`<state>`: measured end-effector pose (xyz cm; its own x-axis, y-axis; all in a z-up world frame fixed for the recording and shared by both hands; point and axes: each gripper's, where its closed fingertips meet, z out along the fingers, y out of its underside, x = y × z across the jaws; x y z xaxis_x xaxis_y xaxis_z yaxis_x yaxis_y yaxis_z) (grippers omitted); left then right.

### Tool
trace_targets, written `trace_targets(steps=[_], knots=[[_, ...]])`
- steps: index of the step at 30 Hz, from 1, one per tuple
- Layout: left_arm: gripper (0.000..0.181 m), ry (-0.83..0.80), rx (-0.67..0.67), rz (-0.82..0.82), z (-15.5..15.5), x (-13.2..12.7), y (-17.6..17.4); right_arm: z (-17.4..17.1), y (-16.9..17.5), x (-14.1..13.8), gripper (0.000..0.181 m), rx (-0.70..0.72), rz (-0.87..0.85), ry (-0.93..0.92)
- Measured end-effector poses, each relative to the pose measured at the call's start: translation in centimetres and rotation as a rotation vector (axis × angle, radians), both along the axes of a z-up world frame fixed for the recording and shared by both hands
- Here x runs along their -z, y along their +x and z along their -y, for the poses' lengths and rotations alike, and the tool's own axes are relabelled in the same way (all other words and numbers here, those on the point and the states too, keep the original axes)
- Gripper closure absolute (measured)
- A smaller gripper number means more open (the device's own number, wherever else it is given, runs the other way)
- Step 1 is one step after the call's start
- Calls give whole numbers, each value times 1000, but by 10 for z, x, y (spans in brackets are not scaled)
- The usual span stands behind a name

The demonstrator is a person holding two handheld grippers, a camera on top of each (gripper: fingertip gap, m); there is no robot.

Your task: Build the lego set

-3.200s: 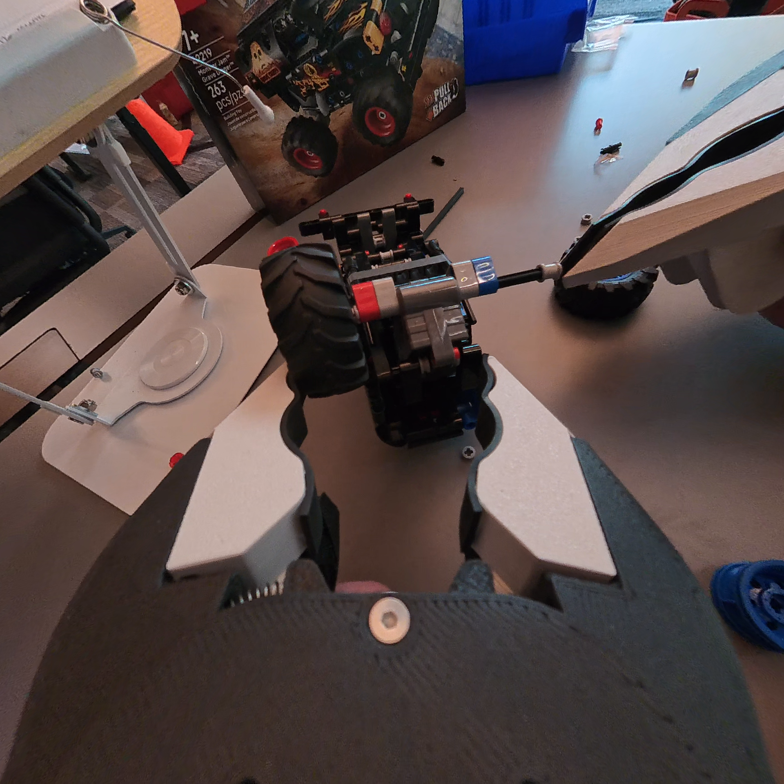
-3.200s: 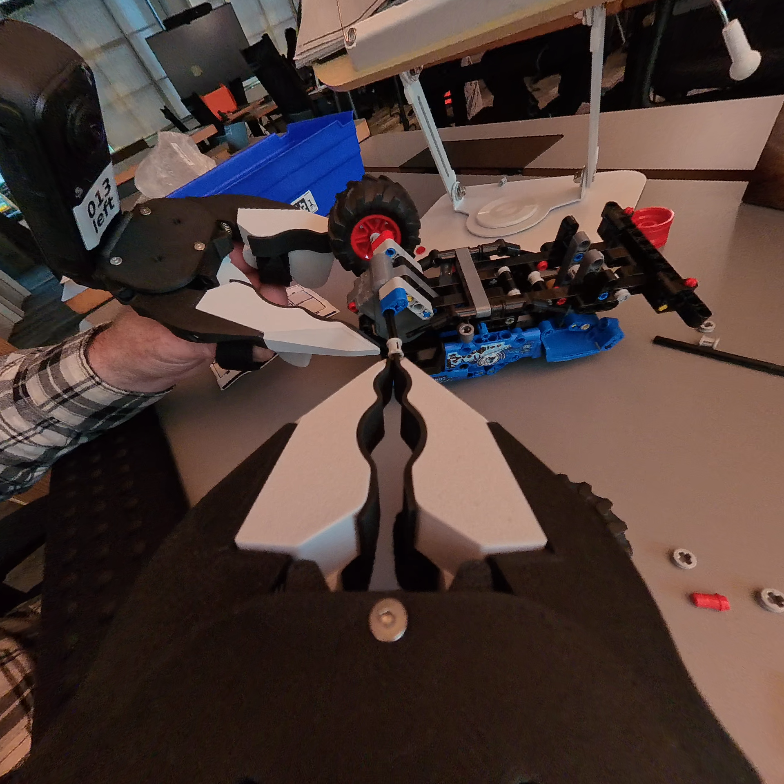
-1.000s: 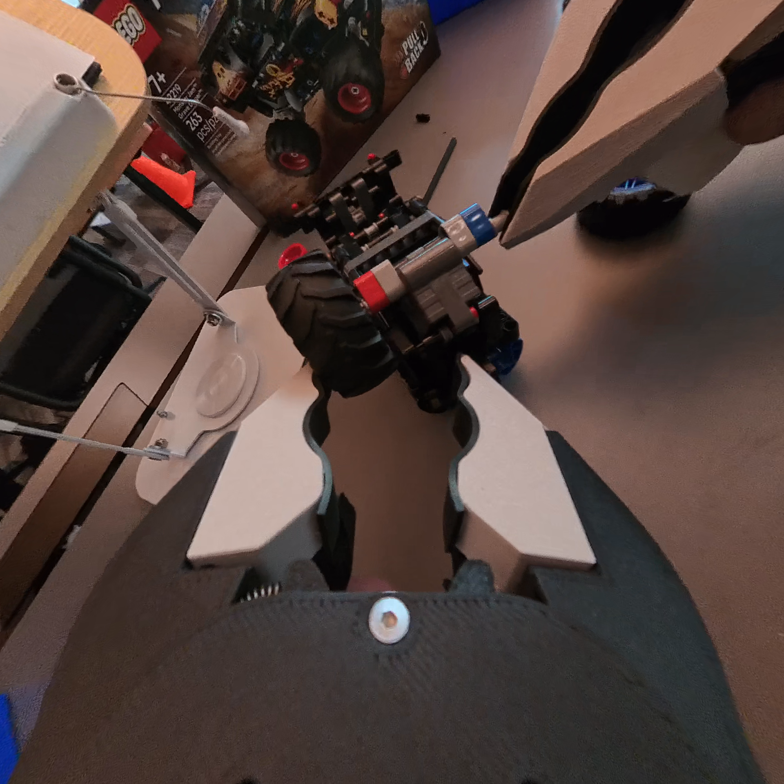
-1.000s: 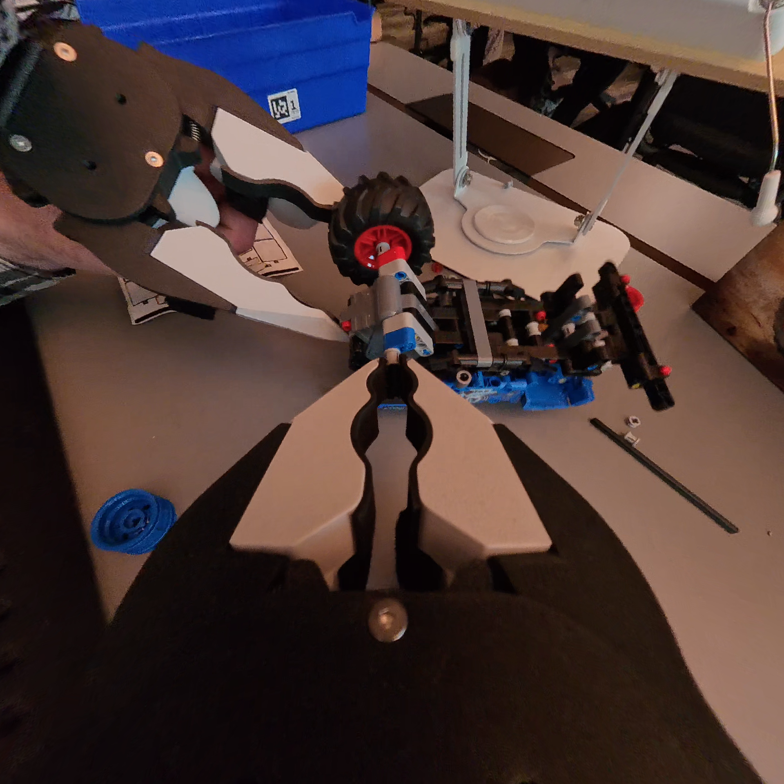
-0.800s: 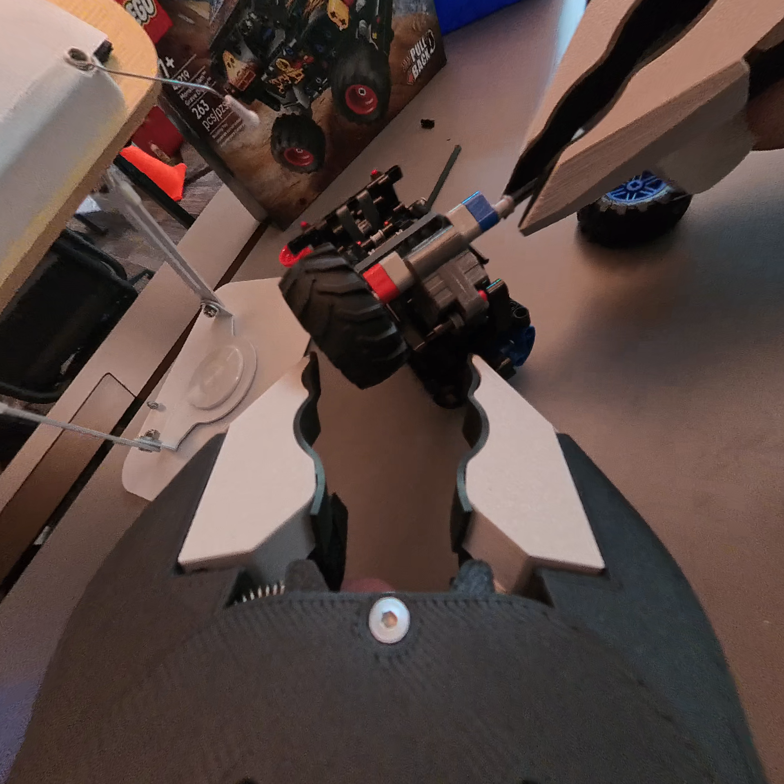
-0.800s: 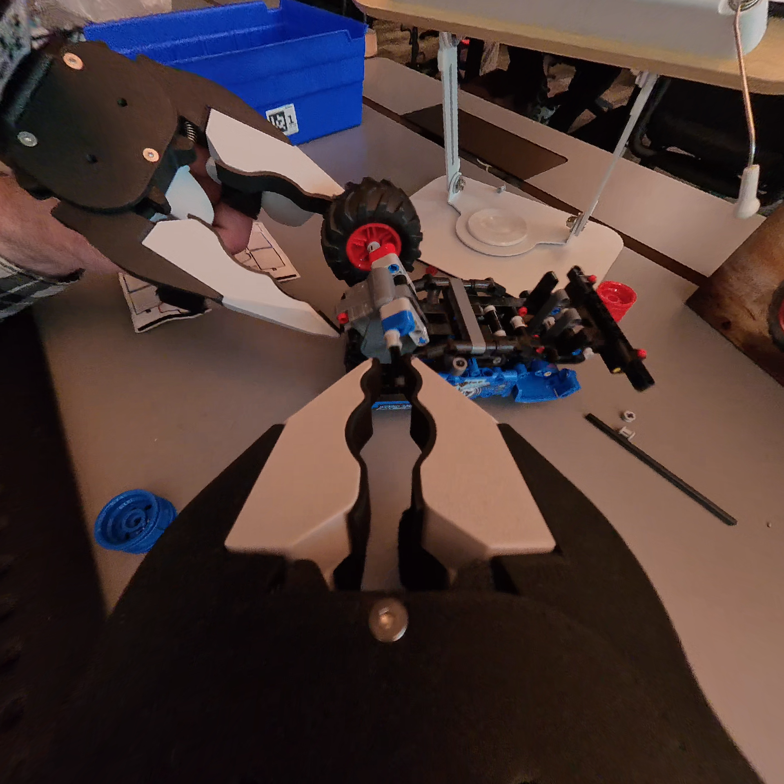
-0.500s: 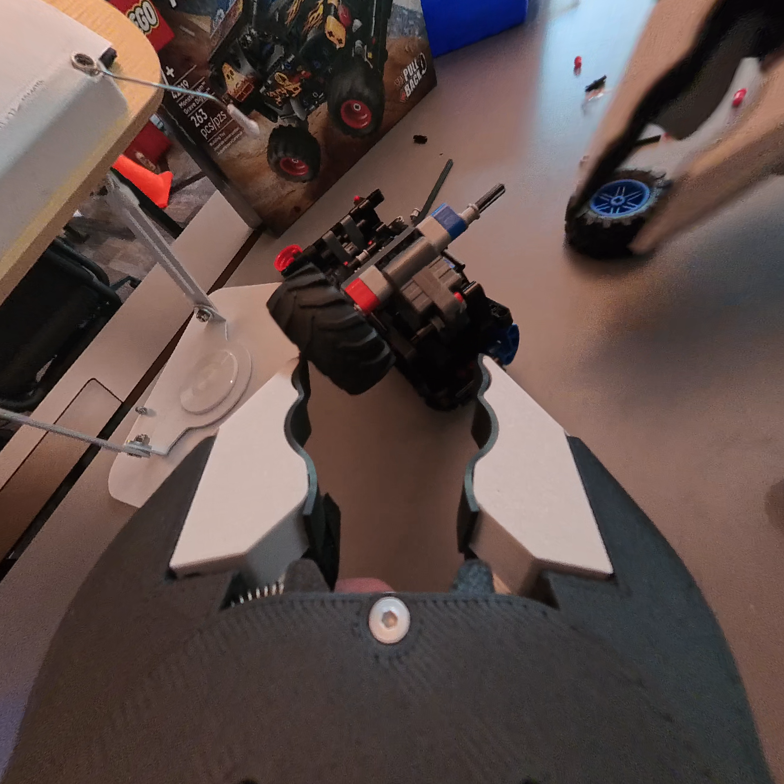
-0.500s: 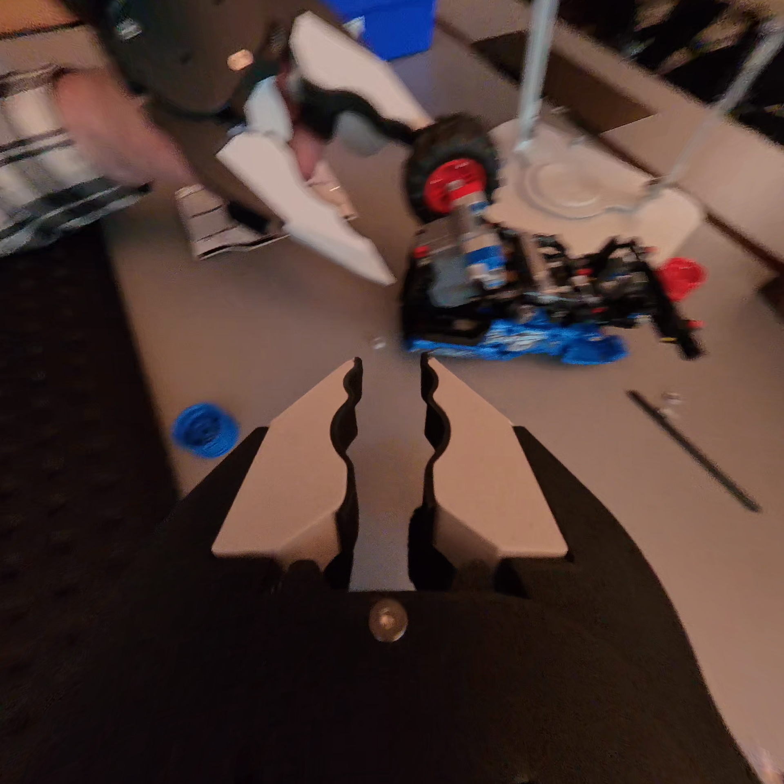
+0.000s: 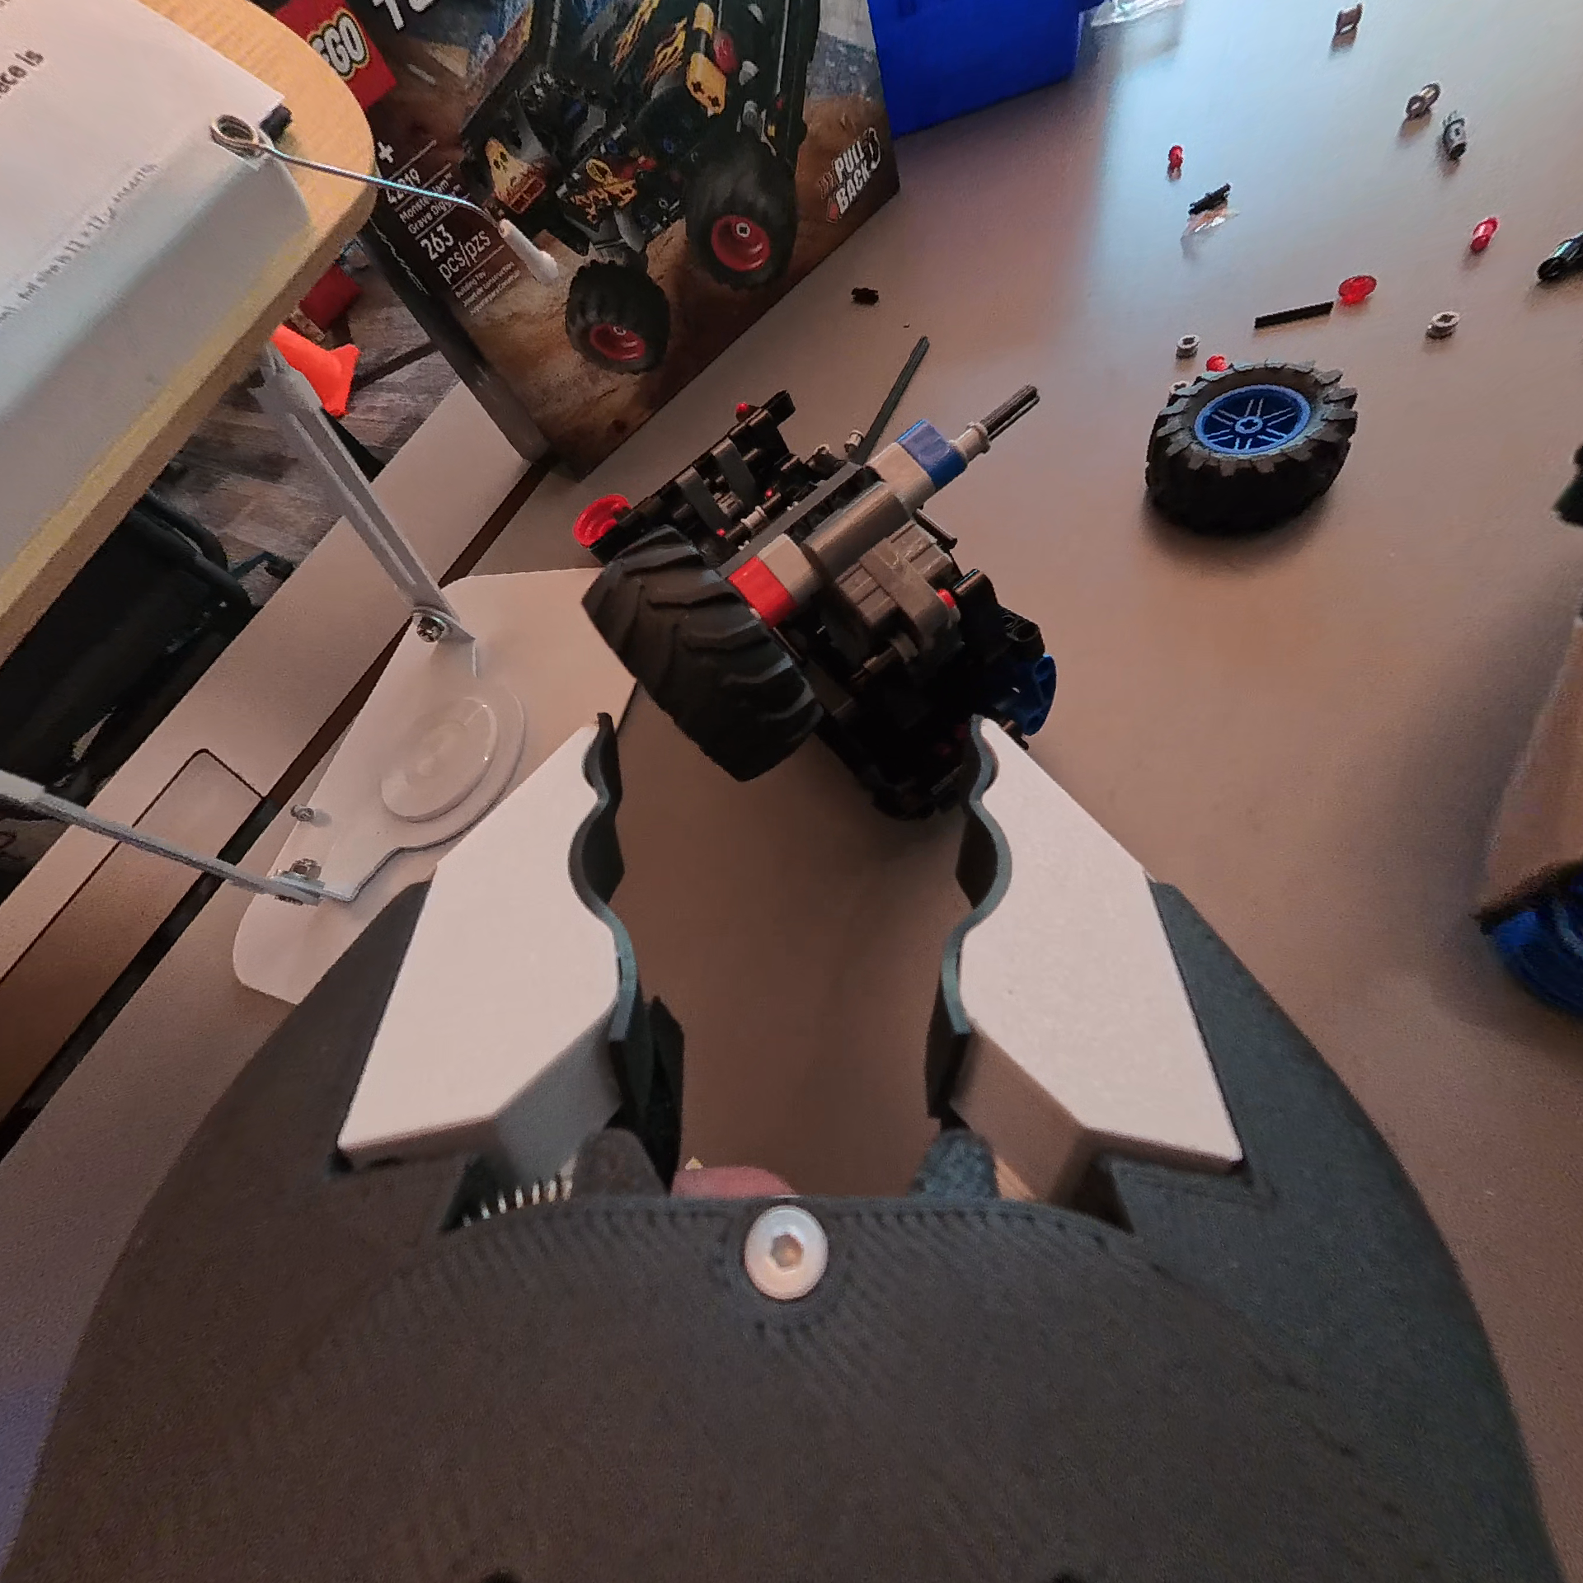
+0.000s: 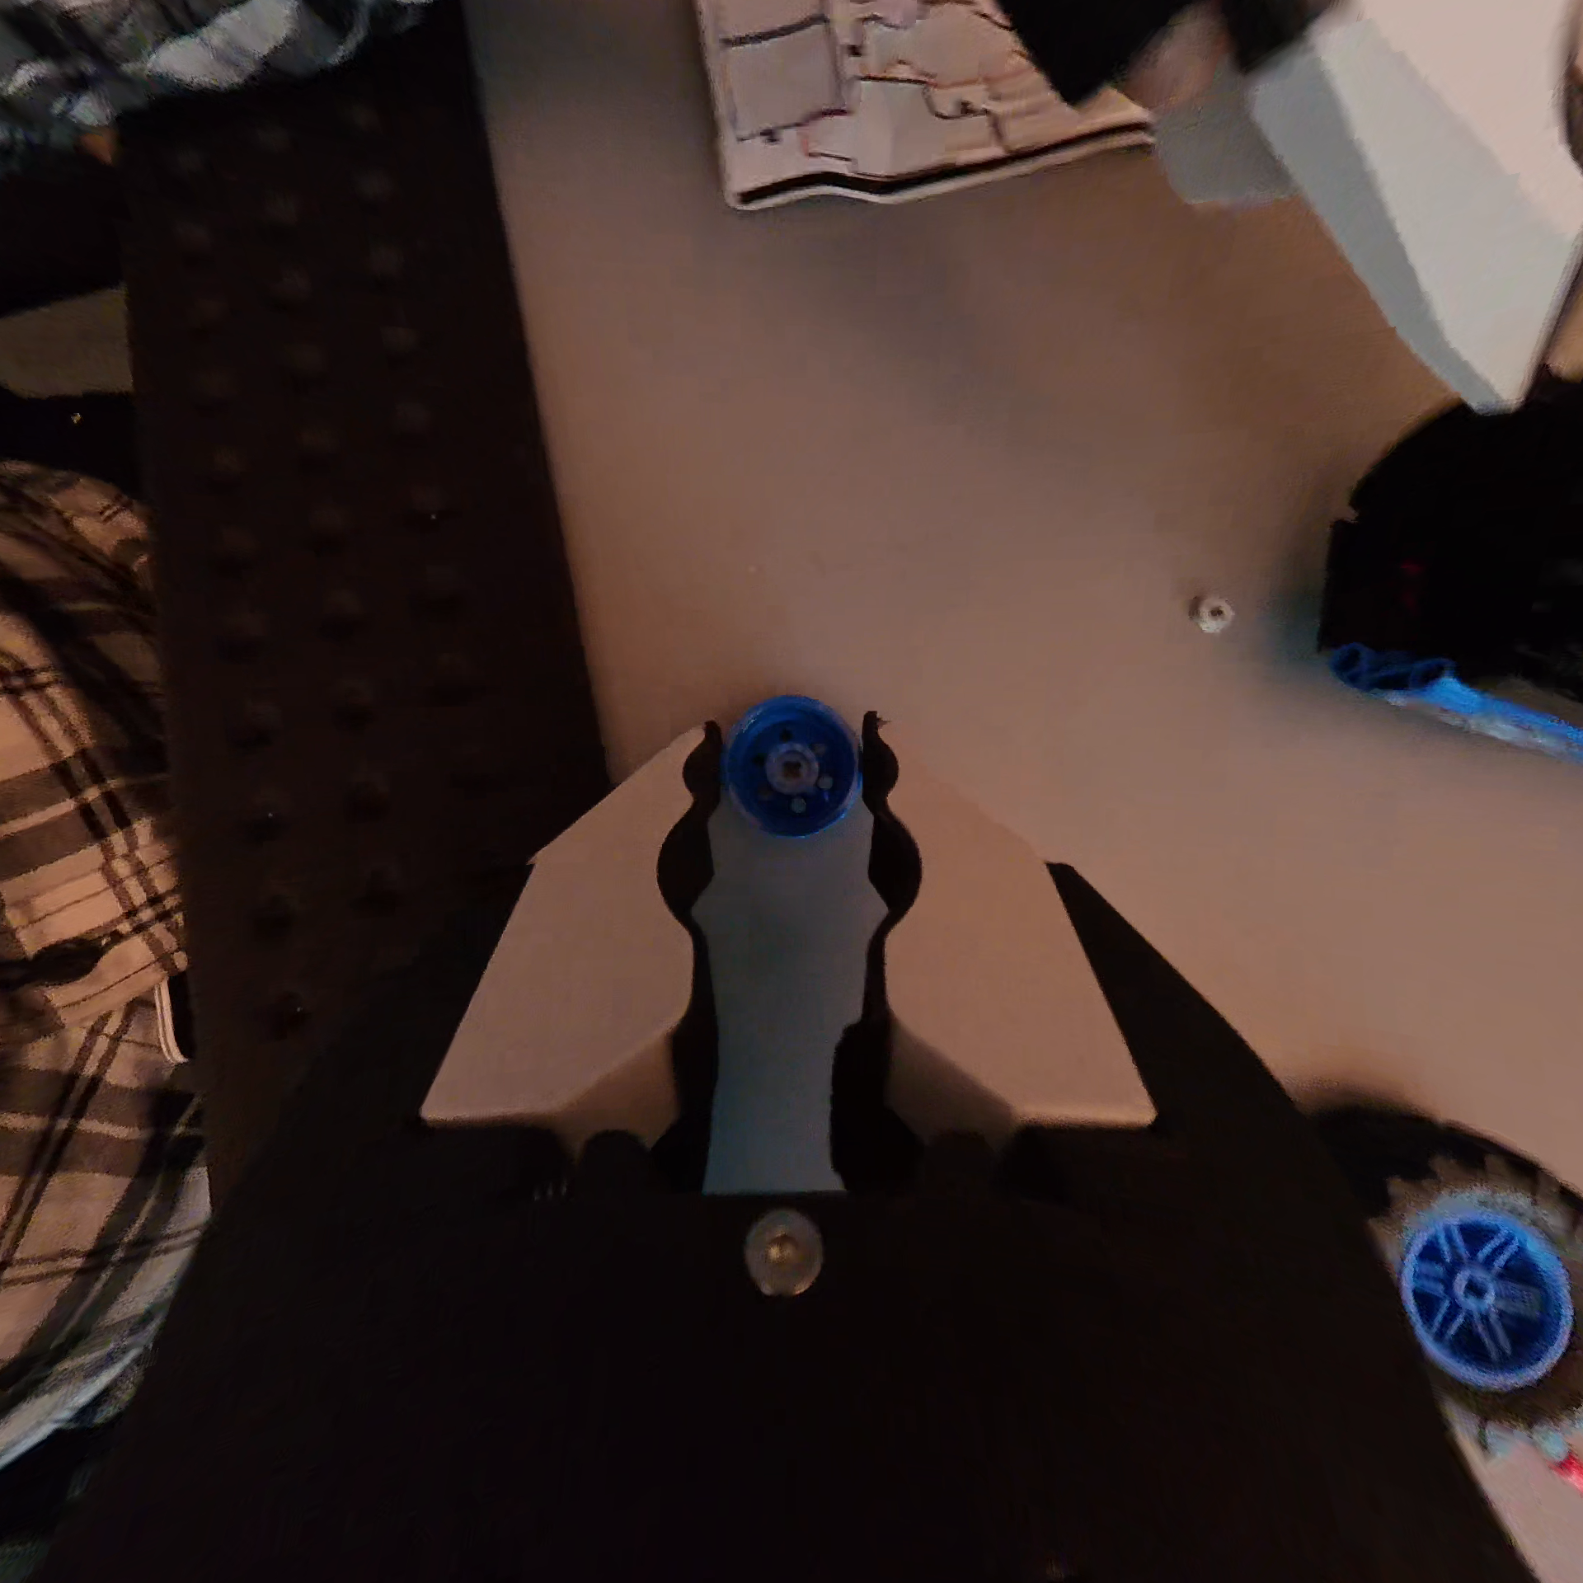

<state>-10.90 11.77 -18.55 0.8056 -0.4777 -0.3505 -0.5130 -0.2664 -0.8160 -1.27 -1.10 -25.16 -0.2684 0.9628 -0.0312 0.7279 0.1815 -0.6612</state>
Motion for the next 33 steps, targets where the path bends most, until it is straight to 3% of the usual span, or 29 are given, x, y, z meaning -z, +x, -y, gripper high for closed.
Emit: trace_targets(steps=[3, 6, 10, 13, 15, 20, 24, 26, 30, 33], knots=[[102, -3, 8, 9, 0, 0, 1, -8, 11, 12, 145, 38, 60, 32], [100, -6, 7, -16, 0, 2, 0, -28, 24, -8, 135, 107, -8, 9], [100, 5, 4, 7, 0, -4, -1, -113, 59, -37, 125, 343, -81, 99], [100, 2, 7, 13, -2, -3, 1, -152, 77, -19, 109, 413, 8, 96], [100, -4, 5, -2, -3, 0, 1, -161, 80, -1, 109, 396, 84, 130], [100, 16, 6, -2, -4, -3, 2, -165, 70, 8, 123, 372, 72, 137], [99, 41, 7, 34, -5, -11, 3, -160, 56, -28, 123, 359, -110, 199], [98, 108, 9, 57, -5, -28, 7, -151, 48, -44, 123, 346, -160, 210], [101, 305, 156, -74, 17, -65, 49, -116, 31, -69, 122, 269, -226, 41], [105, 402, 313, -246, 36, -60, 95, -99, 22, -88, 122, 227, -263, -23]])
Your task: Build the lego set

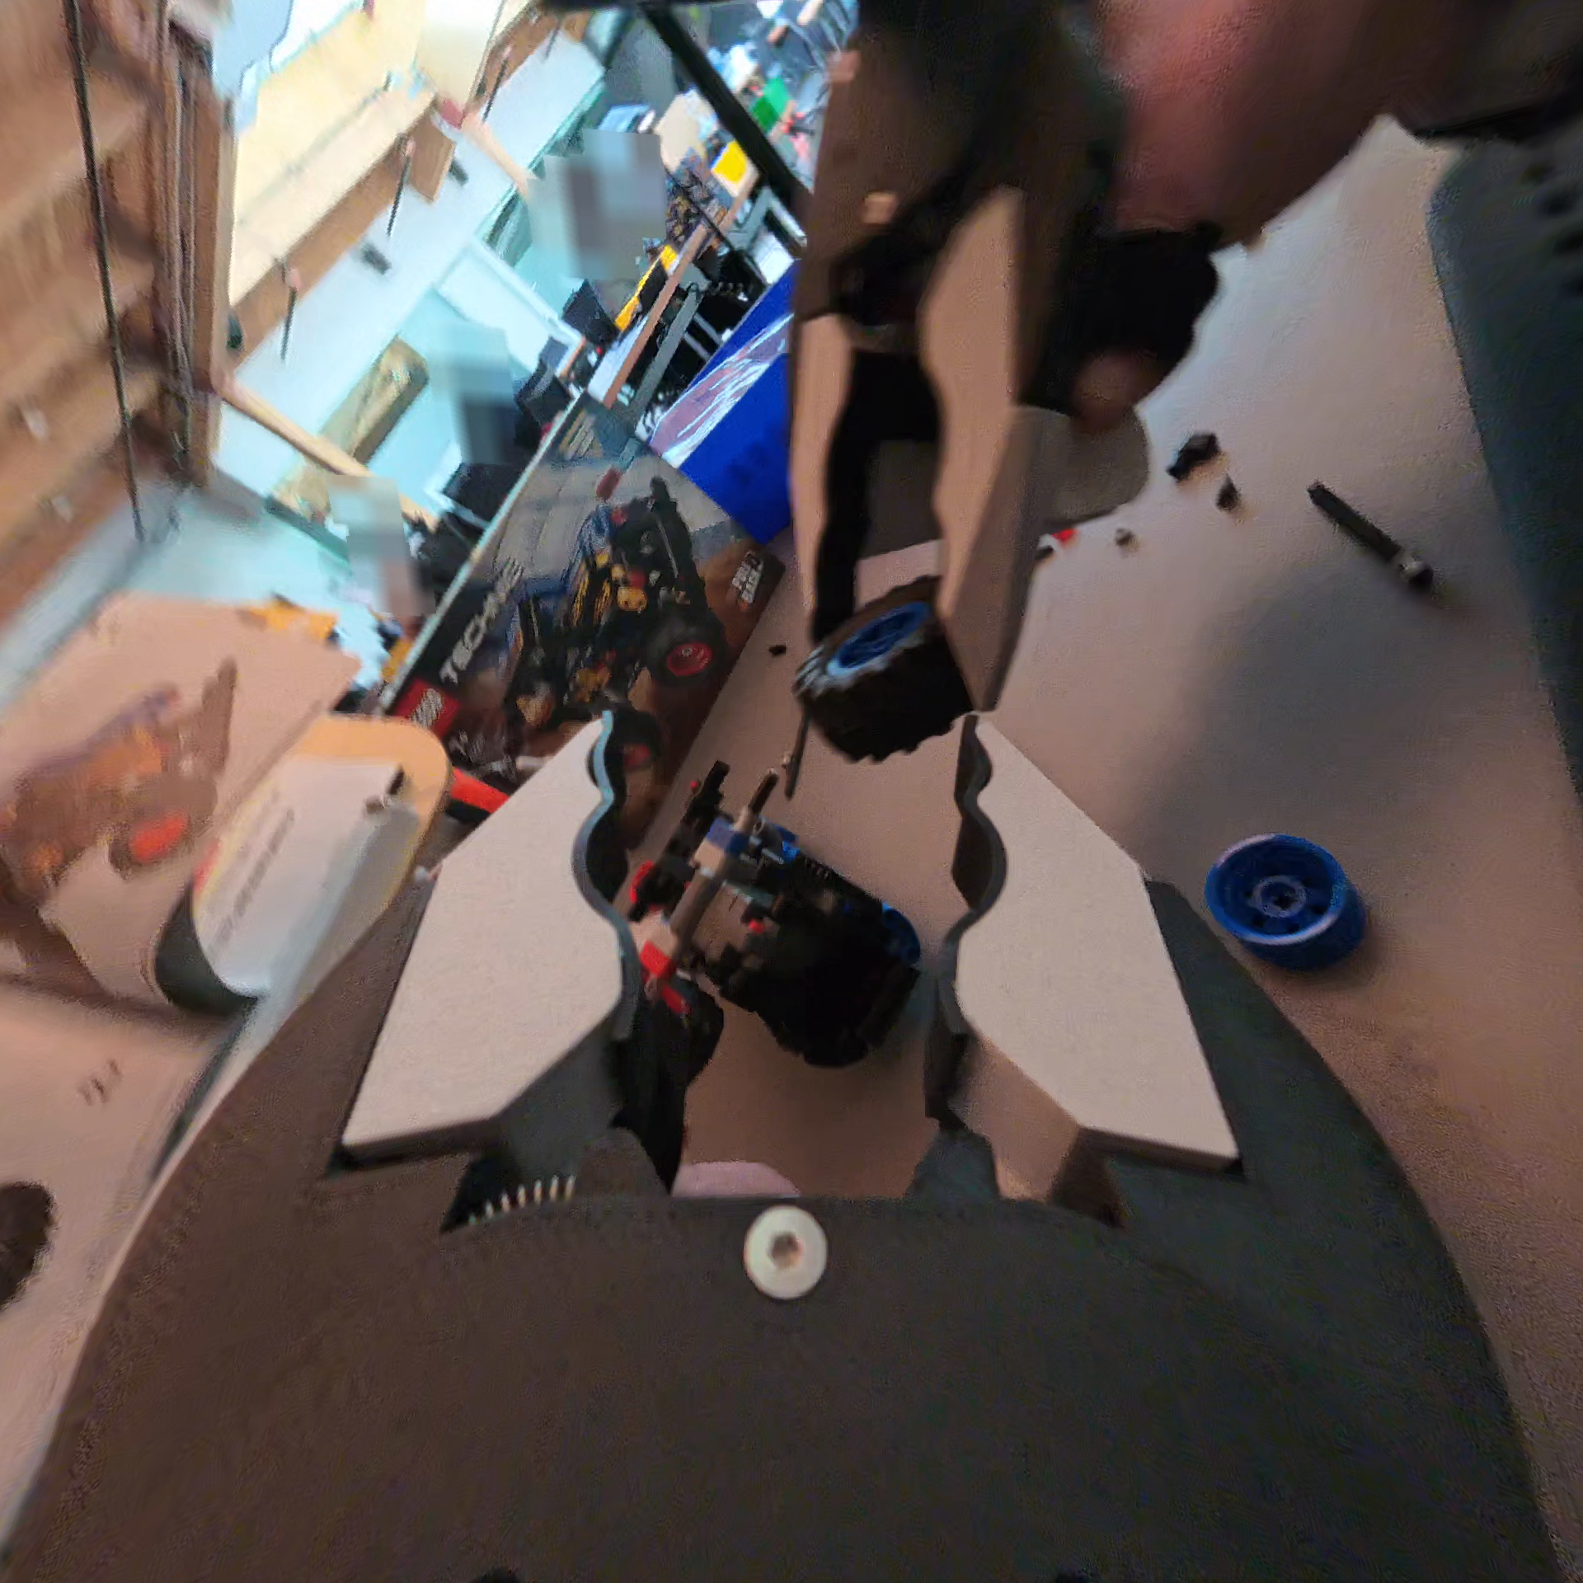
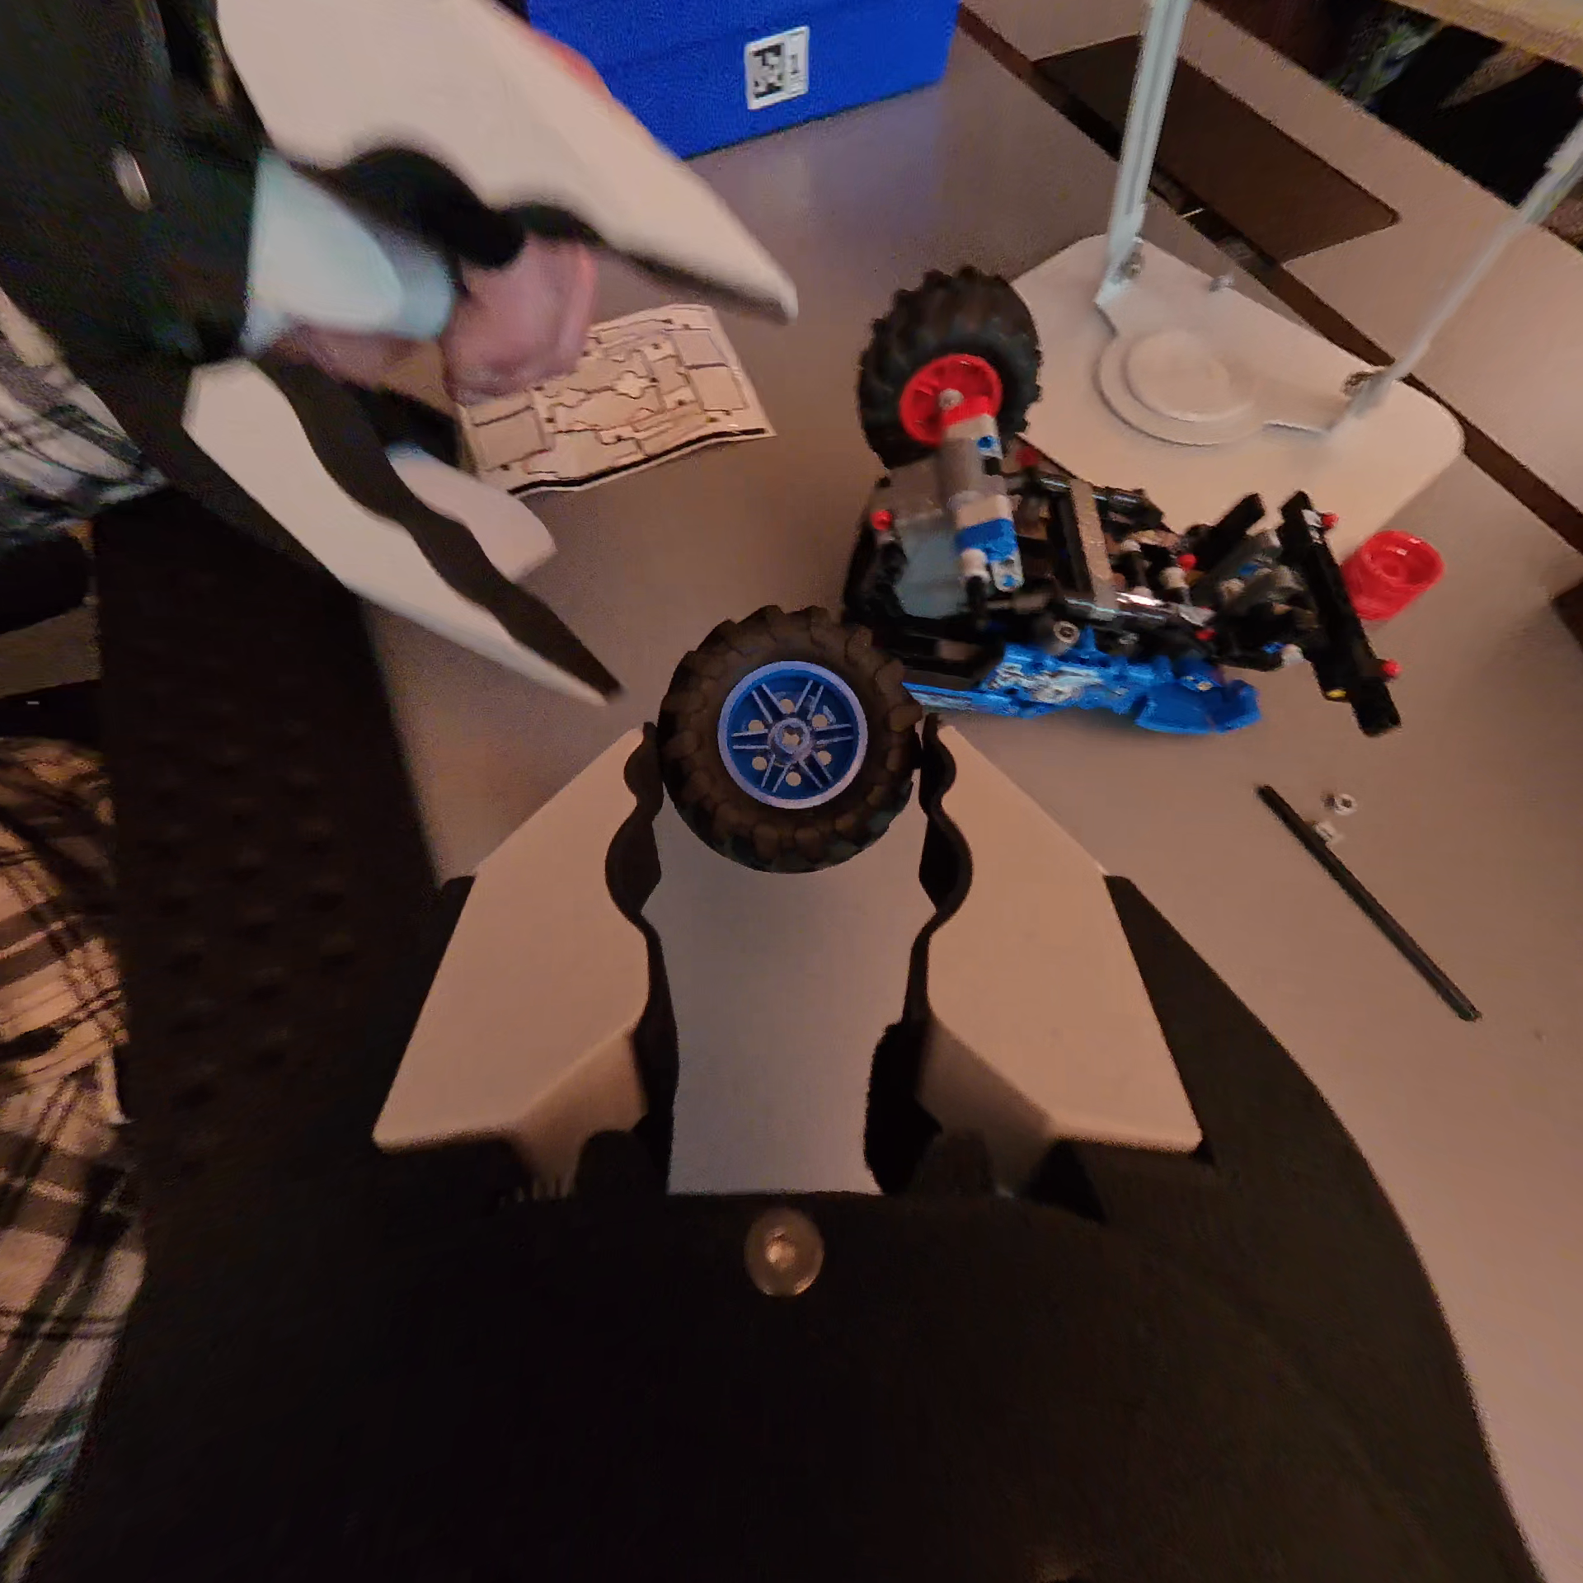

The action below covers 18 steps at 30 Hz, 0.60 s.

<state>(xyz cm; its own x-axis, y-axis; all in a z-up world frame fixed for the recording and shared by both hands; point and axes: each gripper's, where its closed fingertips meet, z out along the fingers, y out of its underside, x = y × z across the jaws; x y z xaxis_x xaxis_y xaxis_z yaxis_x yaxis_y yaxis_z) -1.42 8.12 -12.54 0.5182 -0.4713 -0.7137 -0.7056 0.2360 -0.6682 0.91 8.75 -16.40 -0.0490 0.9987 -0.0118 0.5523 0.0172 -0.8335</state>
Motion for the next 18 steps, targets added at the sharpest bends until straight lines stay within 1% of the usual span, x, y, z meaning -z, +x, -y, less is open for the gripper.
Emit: trace_targets(steps=[2, 4, 7, 9, 12, 14, 15, 17, 18], knots=[[114, 49, 12, -120, 1, 10, 13, 9, -2, -6, 122, -24, 12, -18], [128, 97, 31, -178, 2, 15, 21, 17, -3, -9, 122, -52, 27, -55], [150, 124, 38, -243, 1, 25, 26, 32, -5, -17, 122, -117, 13, -127], [154, 136, 9, -179, -1, 17, 24, 31, -10, -27, 122, -99, -50, -177], [154, 71, -41, 63, -7, 1, 18, 20, -11, -47, 118, -6, -206, -249], [154, 44, -19, 203, -6, -8, 20, 19, -9, -52, 114, 33, -297, -310], [154, 48, -27, 237, -6, -11, 20, 19, -10, -52, 115, 54, -331, -341], [154, 68, -50, 243, -9, -10, 23, 25, -14, -46, 122, 67, -367, -396], [154, 61, -42, 246, -8, -8, 28, 26, -17, -43, 120, 79, -384, -405]])
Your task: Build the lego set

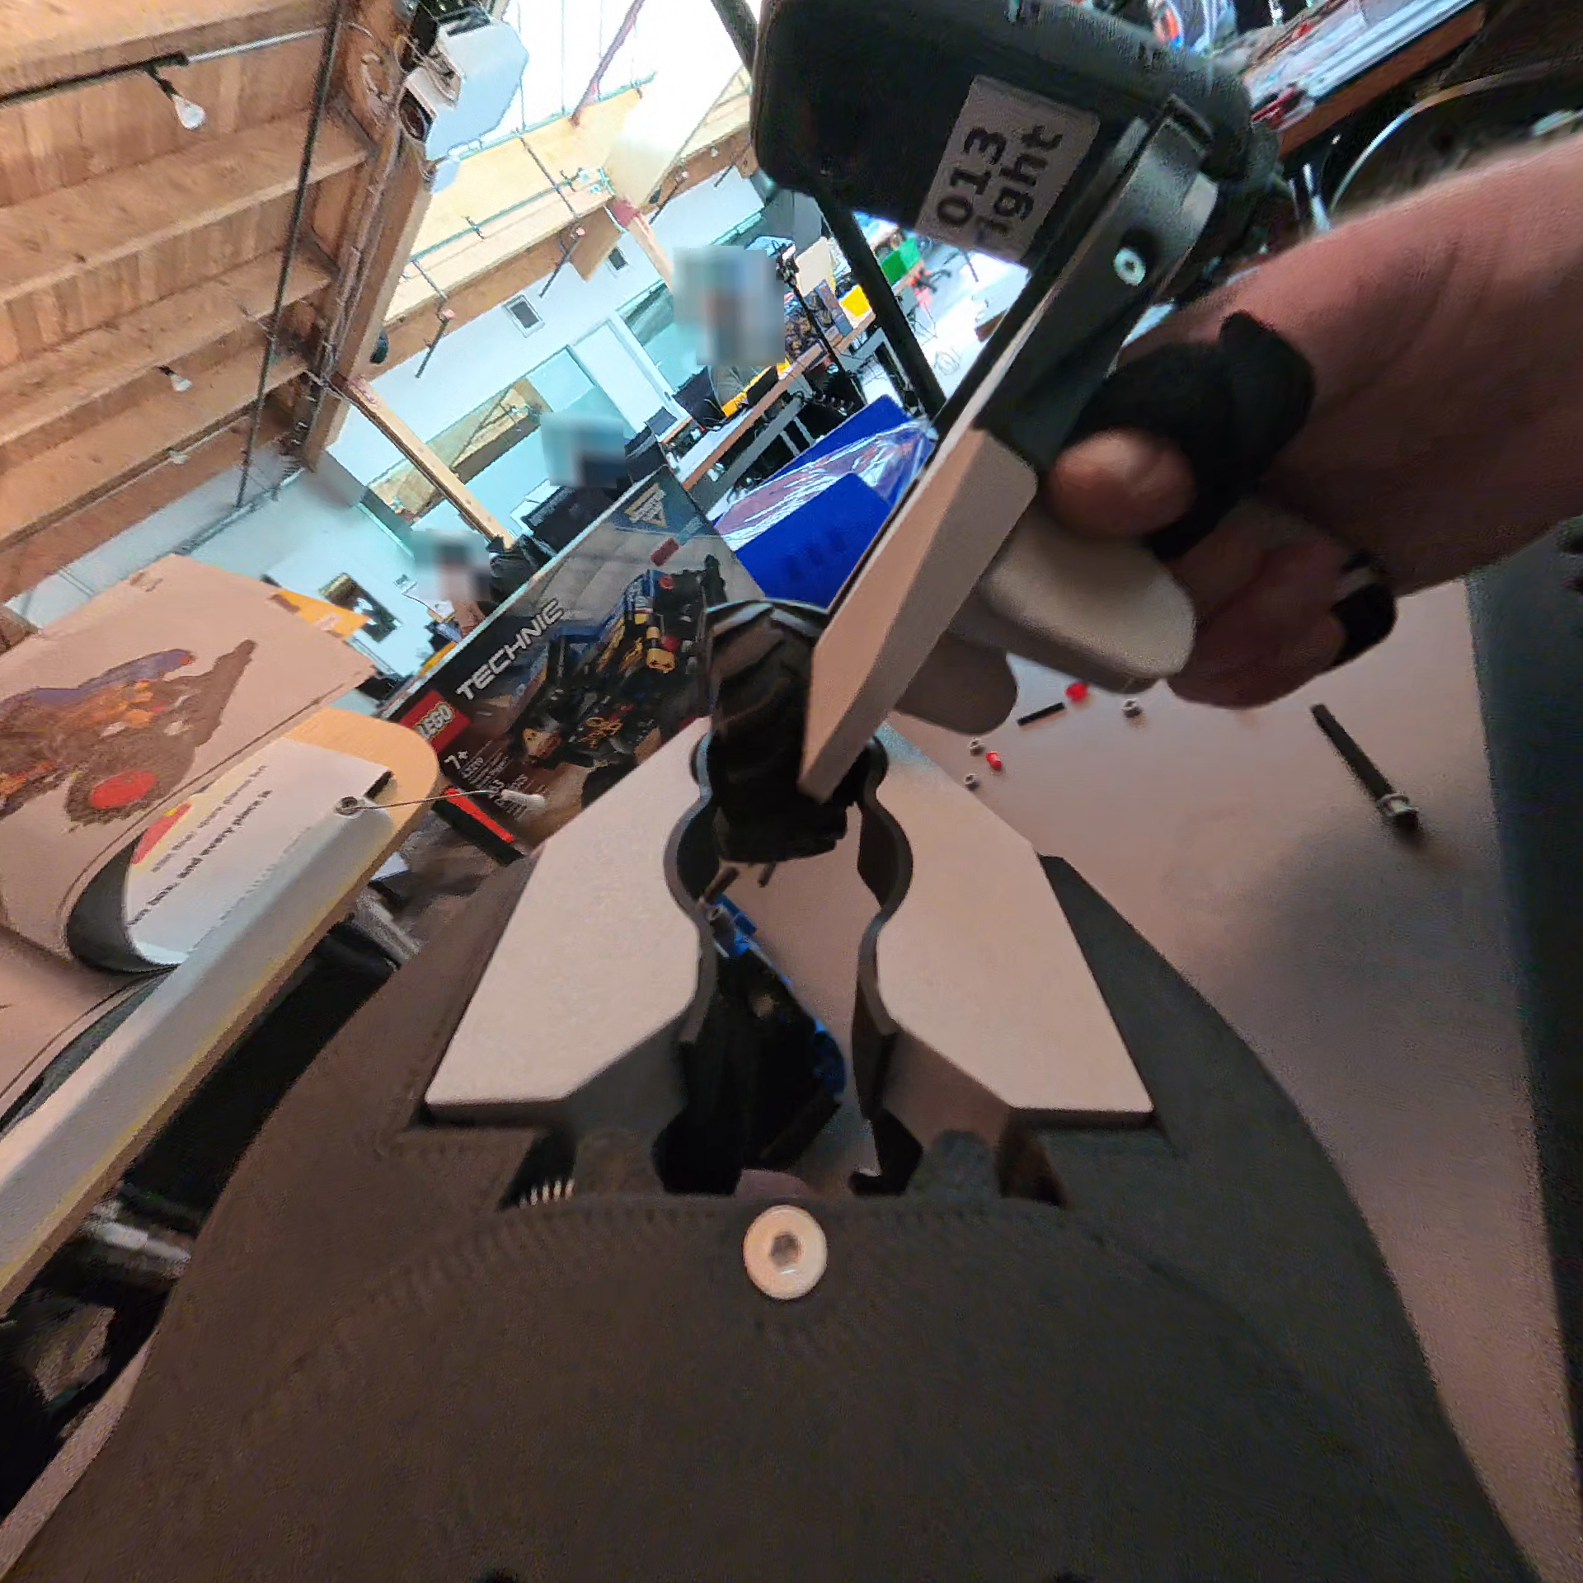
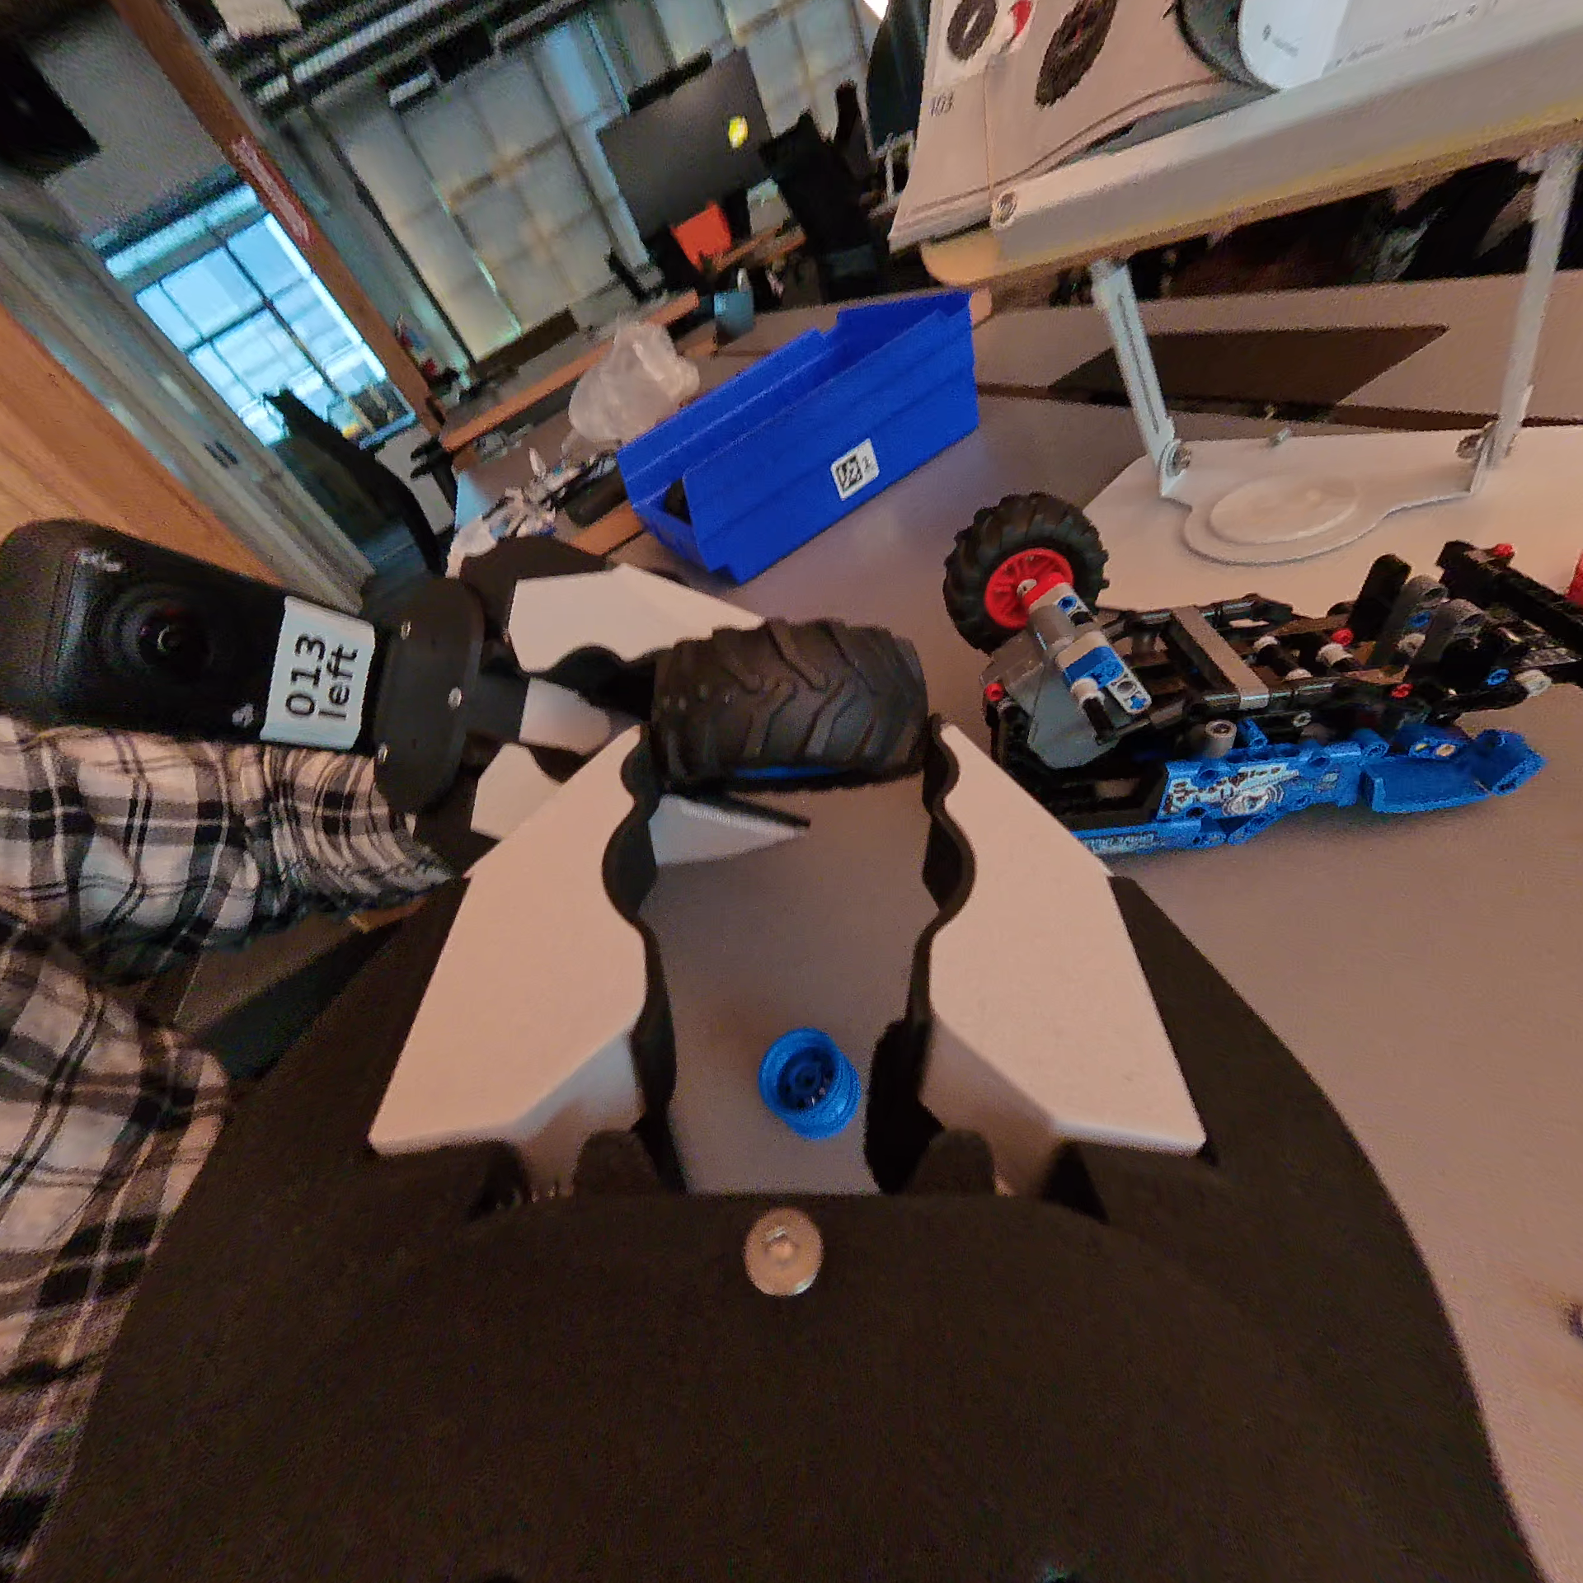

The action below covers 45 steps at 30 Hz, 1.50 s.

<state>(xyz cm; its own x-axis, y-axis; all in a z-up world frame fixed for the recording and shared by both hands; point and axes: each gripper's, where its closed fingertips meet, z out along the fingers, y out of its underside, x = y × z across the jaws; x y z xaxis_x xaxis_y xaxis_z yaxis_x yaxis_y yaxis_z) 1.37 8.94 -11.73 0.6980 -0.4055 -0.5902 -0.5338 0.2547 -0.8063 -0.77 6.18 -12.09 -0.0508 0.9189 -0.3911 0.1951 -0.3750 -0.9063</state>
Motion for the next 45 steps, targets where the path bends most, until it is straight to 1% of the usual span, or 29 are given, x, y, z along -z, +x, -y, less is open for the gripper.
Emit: trace_targets(steps=[1, 3, 4, 7, 9, 11, 13, 14, 16, 18, 20, 22, 23, 24, 25, 26, 29, 31, 33, 34, 35, 37, 40, 42, 45], knots=[[154, -5, 2, -3, 0, 3, 3, -1, -1, -2, 119, 22, -36, -7], [154, -4, 2, 4, 0, 4, 7, -4, -1, -15, 116, 43, -152, -40], [154, -10, -3, 17, 0, 4, 8, -6, 0, -18, 122, 43, -174, -52], [154, -14, -44, 41, -4, 4, 5, -8, -4, -17, 124, 45, -140, -5], [155, -19, -64, 84, -6, 0, 3, -11, -6, -20, 122, 58, -151, 11], [155, -23, -92, 134, -10, -3, 0, -14, -8, -19, 113, 68, -151, -7], [155, -12, -109, 180, -12, -9, -5, -10, -12, -15, 120, 43, -144, -22], [154, -24, -100, 187, -12, -9, -4, -10, -13, -15, 120, 52, -155, -20], [154, 4, -113, 161, -12, -8, -5, -10, -13, -16, 120, 57, -166, -1], [152, -19, -98, 179, -12, -7, -3, -11, -14, -16, 121, 43, -167, -3], [131, -27, -60, 116, -12, -2, 4, -16, -12, -17, 121, 49, -159, 24], [112, -19, -84, 51, -16, 0, -5, -28, -8, -12, 121, 63, -105, 109], [111, -25, -79, 43, -18, -1, -12, -38, -5, -4, 121, 78, -45, 164], [111, -39, -113, 37, -23, -2, -27, -48, -2, 6, 121, 79, 19, 208], [101, -64, -145, 36, -29, 0, -42, -54, 0, 14, 121, 67, 63, 227], [101, -95, -182, 47, -35, 3, -58, -62, 2, 21, 121, 66, 103, 237], [90, -217, -262, 67, -48, 24, -93, -73, 1, 39, 121, 47, 214, 327], [82, -357, -276, 113, -52, 46, -102, -73, -5, 42, 121, 18, 216, 350], [80, -449, -273, 158, -55, 63, -104, -74, -9, 45, 121, -9, 213, 380], [83, -455, -254, 182, -55, 65, -101, -72, -11, 44, 121, -32, 190, 376], [89, -462, -231, 206, -56, 66, -97, -70, -13, 45, 121, -60, 169, 362], [95, -468, -219, 232, -57, 67, -94, -70, -15, 47, 121, -90, 131, 348], [96, -448, -230, 225, -58, 68, -93, -69, -17, 48, 121, -129, 72, 313], [96, -433, -231, 223, -58, 67, -92, -69, -18, 53, 121, -145, 67, 308], [96, -429, -228, 224, -58, 67, -93, -71, -18, 54, 121, -150, 44, 294]])
